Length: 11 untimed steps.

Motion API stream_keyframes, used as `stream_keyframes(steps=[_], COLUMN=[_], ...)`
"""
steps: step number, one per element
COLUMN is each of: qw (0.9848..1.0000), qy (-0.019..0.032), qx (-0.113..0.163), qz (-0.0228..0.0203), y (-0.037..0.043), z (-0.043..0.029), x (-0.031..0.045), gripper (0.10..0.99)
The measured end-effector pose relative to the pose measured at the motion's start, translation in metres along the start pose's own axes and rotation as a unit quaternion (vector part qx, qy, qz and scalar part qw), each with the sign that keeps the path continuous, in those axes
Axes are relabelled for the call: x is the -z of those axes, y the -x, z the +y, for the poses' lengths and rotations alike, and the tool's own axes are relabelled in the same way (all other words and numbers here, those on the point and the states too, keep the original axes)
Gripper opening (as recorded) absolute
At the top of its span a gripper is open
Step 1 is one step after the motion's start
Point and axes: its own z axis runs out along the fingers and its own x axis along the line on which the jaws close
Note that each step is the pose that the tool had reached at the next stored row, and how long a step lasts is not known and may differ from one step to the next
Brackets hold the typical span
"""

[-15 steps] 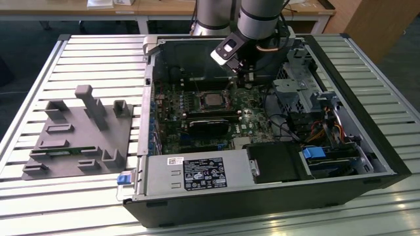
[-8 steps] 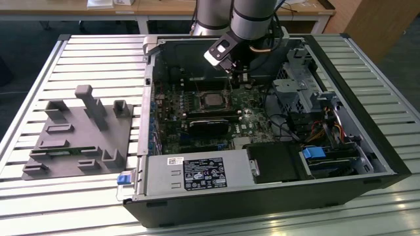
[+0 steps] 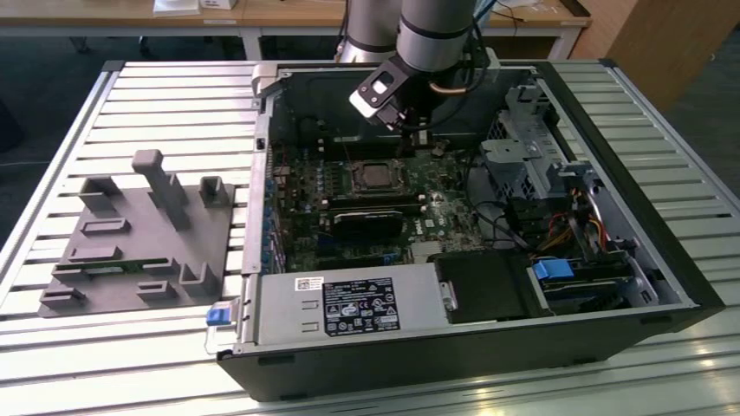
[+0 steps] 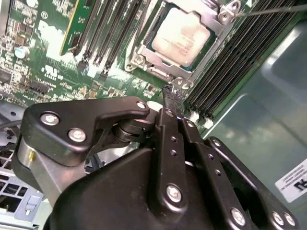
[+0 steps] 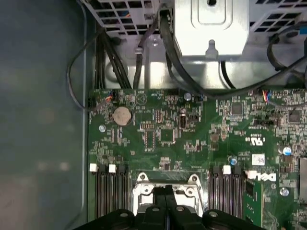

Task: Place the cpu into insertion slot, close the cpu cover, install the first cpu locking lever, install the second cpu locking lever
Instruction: 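Close the cpu cover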

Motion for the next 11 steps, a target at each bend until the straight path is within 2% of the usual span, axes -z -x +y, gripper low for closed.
stream_keyframes(steps=[3,8,11], qw=[1.0000,1.0000,1.0000], qy=[0.0001,-0.0030,-0.0033], qx=[0.000,0.000,0.000], qz=[0.0001,-0.0002,-0.0004], y=[0.0001,0.0009,0.0011], z=[-0.0039,-0.0047,-0.0057], x=[-0.0013,-0.0092,-0.0112], gripper=[0.106,0.106,0.106])
